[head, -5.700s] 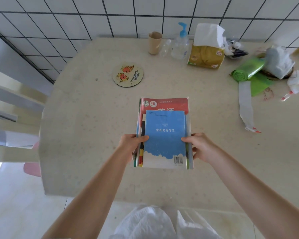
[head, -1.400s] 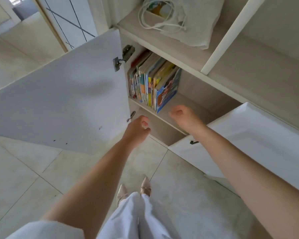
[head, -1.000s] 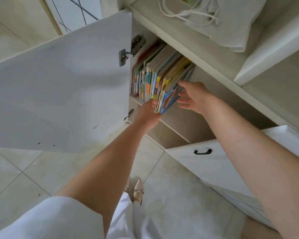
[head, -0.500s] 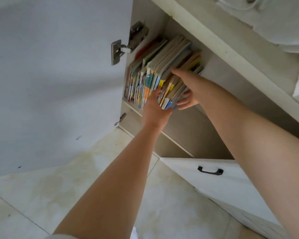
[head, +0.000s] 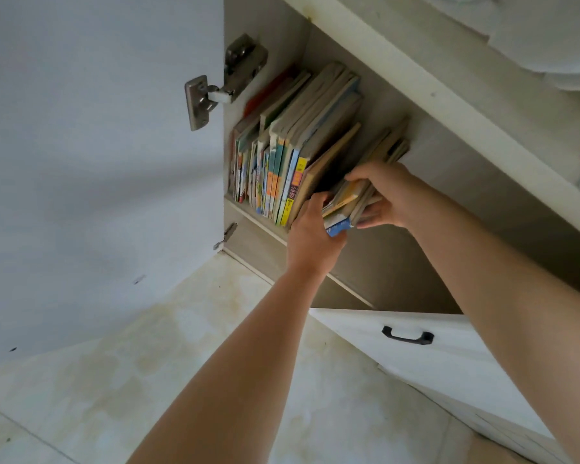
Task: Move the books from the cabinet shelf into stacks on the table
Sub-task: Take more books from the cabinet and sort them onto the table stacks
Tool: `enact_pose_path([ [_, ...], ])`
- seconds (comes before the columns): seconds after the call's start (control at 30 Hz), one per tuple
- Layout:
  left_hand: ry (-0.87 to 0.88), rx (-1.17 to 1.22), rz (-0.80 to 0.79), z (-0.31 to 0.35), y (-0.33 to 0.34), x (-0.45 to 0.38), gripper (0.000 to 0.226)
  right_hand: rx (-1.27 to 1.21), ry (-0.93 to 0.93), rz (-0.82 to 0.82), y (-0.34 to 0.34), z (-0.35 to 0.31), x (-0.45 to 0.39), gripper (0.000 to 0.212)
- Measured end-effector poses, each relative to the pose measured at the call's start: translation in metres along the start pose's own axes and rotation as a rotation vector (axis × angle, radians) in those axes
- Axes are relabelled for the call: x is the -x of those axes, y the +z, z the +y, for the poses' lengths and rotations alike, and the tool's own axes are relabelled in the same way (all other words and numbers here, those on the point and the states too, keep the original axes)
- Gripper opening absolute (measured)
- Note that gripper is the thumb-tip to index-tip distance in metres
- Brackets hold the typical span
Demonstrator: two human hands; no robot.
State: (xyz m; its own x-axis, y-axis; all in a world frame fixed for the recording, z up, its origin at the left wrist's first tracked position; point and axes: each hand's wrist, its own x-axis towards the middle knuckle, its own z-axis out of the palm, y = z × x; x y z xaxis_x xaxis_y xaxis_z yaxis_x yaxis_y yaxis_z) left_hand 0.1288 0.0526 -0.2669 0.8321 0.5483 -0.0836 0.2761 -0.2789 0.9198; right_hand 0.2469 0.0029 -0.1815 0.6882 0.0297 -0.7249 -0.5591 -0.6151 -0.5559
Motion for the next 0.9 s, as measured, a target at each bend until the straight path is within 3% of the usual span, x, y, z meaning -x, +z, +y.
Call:
enact_pose_path([
  [0.1, 0.006, -0.022, -0.011, -0.006, 0.007, -0.005, 0.061, -0.016, -0.044, 0.024, 0.003, 0.003, -0.005, 0.065],
  [0.23, 0.018, -0.048, 0.032, -0.016, 0.016, -0.016, 0.066, -0.061, -0.066, -0.014, 0.011, 0.003, -0.013, 0.055],
  [0.4, 0.088, -0.068, 0.147, -0.020, 0.030, -0.016, 0.055, 0.060, -0.120, 0.083, 0.013, 0.006, -0.017, 0.037],
  [0.6, 0.130, -0.052, 0.141, -0.024, 0.022, 0.013, 0.047, -0.010, -0.084, 0.055, 0.006, 0.028, 0.014, 0.029],
  [0.8, 0.131, 0.027, 0.123, -0.037, -0.006, 0.069, 0.050, -0.078, 0.021, 0.033, 0.024, 0.063, 0.061, 0.027],
  [0.9, 0.120, -0.012, 0.113, -0.055, -0.011, 0.082, 0.060, -0.081, -0.027, 0.080, 0.044, 0.083, 0.075, 0.043],
])
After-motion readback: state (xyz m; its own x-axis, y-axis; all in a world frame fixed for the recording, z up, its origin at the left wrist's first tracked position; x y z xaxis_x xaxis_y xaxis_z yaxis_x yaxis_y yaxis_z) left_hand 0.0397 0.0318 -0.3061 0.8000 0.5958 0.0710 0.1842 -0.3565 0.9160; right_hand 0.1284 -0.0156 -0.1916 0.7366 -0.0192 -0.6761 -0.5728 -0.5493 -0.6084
